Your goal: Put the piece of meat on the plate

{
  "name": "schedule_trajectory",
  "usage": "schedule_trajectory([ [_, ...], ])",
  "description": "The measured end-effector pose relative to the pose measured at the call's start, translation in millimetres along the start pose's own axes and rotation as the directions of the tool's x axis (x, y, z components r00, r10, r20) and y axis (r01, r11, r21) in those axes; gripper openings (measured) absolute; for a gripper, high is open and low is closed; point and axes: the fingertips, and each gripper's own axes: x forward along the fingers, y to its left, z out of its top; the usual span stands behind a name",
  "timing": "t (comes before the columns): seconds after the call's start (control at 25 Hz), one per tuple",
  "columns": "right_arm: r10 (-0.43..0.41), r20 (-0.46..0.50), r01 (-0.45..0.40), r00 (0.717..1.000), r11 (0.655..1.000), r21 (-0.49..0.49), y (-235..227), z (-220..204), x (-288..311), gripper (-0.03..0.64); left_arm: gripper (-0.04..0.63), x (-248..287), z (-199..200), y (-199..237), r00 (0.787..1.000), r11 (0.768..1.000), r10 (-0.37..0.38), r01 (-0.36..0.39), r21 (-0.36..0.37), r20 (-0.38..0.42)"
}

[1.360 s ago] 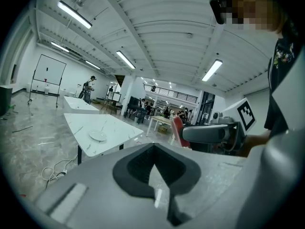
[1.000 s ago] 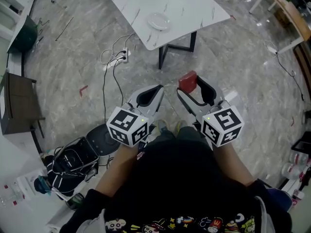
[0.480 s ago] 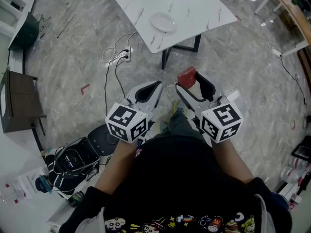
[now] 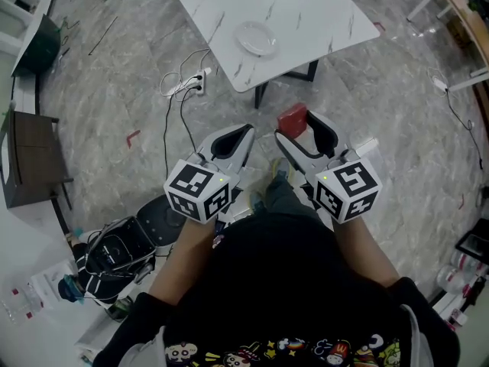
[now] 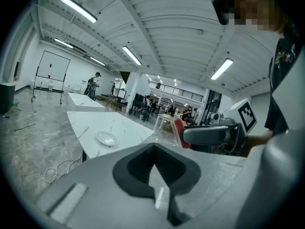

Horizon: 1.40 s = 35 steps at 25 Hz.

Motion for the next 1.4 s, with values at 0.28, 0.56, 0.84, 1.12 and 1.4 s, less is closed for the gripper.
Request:
schedule_trajectory([
  [0.28,0.047,-0.023,-0.047,0.999,0.999,0.009,-42,8,25,0.318,0.000,43,13,15,0.999,0.999,0.035,-0.035,-0.015,-0.016],
  [0.56,0.109,-0.029,-0.108,0.994,0.994,0.012,-87,19,47,0.318,0.000,87,24,24,0.996,0.997,0.077,-0.077,-0.011,-0.040],
  [0.84,0.144,-0.042,-0.144,0.989,0.990,0.006,-106,18,57,0.318,0.000,101,23,29,0.992,0.993,0.120,-0.121,-0.016,-0.043],
  [1.12,0.140,-0.050,-0.139,0.989,0.990,0.013,-114,20,73,0.318,0.000,115,27,47,0.992,0.993,0.117,-0.119,-0.026,-0.039],
  [1.4,0.103,-0.063,-0.102,0.993,0.995,0.018,-124,29,91,0.318,0.000,132,35,69,0.996,0.996,0.075,-0.077,-0.038,-0.048],
])
